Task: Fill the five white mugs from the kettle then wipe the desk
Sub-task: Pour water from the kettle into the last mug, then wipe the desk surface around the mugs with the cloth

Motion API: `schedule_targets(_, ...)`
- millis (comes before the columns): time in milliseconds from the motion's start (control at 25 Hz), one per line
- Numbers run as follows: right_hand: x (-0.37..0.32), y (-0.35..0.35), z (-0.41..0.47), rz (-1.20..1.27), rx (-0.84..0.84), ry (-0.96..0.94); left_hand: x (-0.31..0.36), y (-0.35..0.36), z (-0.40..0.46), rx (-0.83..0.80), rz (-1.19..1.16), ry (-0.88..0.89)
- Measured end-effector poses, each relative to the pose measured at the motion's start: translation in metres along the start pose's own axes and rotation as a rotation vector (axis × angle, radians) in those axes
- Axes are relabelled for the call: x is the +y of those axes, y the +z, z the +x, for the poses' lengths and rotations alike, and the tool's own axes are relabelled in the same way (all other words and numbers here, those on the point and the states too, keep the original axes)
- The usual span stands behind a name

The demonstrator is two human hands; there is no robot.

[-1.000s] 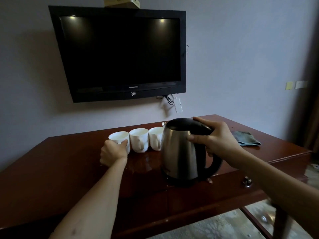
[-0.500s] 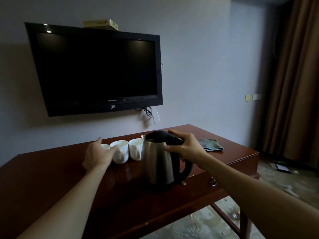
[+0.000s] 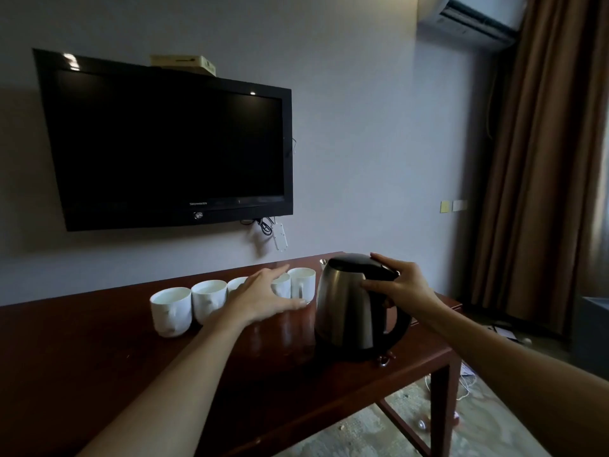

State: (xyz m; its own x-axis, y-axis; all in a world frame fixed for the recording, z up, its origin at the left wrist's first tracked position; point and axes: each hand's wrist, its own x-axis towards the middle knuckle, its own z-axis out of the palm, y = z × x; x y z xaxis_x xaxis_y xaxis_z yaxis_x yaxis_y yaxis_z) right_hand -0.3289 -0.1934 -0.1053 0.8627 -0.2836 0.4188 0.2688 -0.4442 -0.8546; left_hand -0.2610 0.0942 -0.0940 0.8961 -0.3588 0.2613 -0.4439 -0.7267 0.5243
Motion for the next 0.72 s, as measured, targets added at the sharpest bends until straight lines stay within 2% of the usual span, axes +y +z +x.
schedule_targets(160, -0.005, -0.018, 0.045, 0.042, 0.041, 0.037, 0.030, -0.007, 0.045, -0.065, 0.053, 0.054)
schedule_targets(400, -0.006, -0.030, 0.148, 0.048, 0.086, 0.015, 0.061, -0.026, 0.147, -0.075, 0.152, 0.097)
schedule_targets(520, 0.011, -0.020, 0.200, 0.043, 0.081, 0.018, 0.056, -0.021, 0.199, -0.092, 0.101, 0.073)
schedule_targets(720, 0.066, 0.018, 0.294, 0.045, 0.081, 0.041, 0.021, 0.015, 0.285, -0.111, 0.156, 0.050)
